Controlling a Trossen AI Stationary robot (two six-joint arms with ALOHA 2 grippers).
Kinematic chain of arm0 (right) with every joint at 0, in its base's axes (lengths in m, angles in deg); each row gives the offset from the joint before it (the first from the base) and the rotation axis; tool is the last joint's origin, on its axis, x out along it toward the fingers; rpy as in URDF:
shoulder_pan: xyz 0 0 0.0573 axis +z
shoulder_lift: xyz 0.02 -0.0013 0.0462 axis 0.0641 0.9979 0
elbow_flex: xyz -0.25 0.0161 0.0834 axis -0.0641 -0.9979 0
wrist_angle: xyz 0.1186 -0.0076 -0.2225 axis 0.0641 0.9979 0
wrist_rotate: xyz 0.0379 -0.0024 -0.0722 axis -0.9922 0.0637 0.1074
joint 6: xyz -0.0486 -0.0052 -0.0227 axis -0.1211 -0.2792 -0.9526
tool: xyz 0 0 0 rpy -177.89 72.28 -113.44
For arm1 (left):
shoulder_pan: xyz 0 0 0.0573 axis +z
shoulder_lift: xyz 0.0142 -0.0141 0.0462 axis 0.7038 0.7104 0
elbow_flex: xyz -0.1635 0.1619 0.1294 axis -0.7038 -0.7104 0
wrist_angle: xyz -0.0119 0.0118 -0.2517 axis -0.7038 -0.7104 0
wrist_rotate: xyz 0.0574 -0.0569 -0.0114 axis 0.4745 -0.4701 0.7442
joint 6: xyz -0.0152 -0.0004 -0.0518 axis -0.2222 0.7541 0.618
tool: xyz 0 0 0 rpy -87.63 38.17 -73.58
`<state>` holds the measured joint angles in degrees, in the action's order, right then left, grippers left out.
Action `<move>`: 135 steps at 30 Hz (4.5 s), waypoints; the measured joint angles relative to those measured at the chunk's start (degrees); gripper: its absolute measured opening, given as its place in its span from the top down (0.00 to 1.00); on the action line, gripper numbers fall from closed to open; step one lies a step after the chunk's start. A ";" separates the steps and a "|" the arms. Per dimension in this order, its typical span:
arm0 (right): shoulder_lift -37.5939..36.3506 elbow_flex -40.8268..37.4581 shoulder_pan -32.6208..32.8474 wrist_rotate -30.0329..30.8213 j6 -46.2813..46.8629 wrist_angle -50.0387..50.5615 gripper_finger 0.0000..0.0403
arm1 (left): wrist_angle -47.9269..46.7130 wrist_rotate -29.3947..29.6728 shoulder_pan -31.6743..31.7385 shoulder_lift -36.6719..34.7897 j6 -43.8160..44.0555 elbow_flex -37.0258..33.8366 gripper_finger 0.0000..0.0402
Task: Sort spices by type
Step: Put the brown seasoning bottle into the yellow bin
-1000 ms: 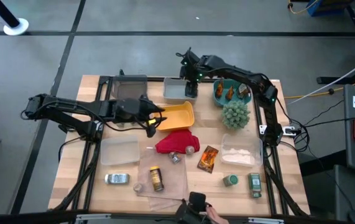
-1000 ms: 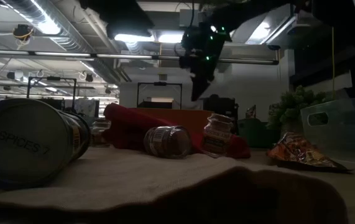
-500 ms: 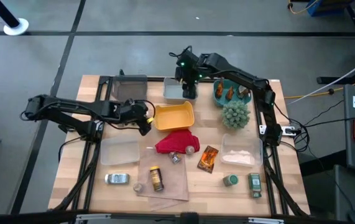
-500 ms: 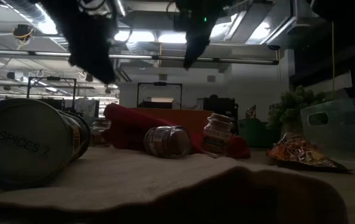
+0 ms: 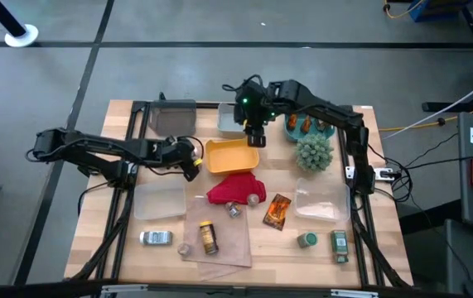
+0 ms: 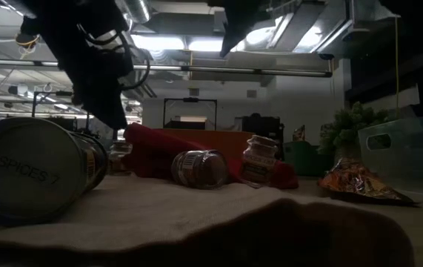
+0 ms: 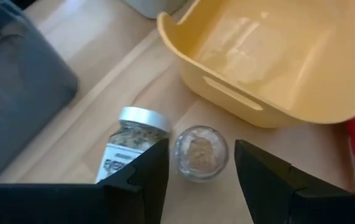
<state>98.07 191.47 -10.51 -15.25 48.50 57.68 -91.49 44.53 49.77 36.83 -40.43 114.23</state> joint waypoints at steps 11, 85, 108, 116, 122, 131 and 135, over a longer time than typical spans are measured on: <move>-0.64 0.00 3.14 -0.63 0.65 1.95 0.55 | 9.32 -0.87 0.00 0.00 -0.08 -6.55 0.59; -33.97 -12.99 2.92 0.57 12.37 6.77 0.55 | 26.15 -1.03 0.04 6.40 -10.73 -11.22 0.59; -33.94 -45.58 2.93 -5.07 12.45 -12.99 0.55 | 26.49 -1.23 0.04 6.20 -10.39 -11.26 0.79; -33.92 -50.66 2.92 -5.07 12.48 -15.81 0.55 | 25.56 -1.74 0.02 4.16 -10.22 -11.43 0.77; -33.94 -51.96 2.92 -5.07 12.48 -17.36 0.55 | 25.41 -1.87 0.00 1.62 -10.13 -11.50 0.77; -33.92 -52.50 2.93 -5.09 12.50 -20.96 0.55 | 23.80 -1.46 0.02 -0.89 -9.30 -11.46 0.76; -33.92 -52.50 2.94 -5.09 12.50 -21.42 0.55 | 22.18 -2.50 0.02 -3.18 -9.29 -11.39 0.76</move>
<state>64.15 138.97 -7.57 -20.34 61.00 36.26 -69.31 42.02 49.78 33.66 -49.73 102.84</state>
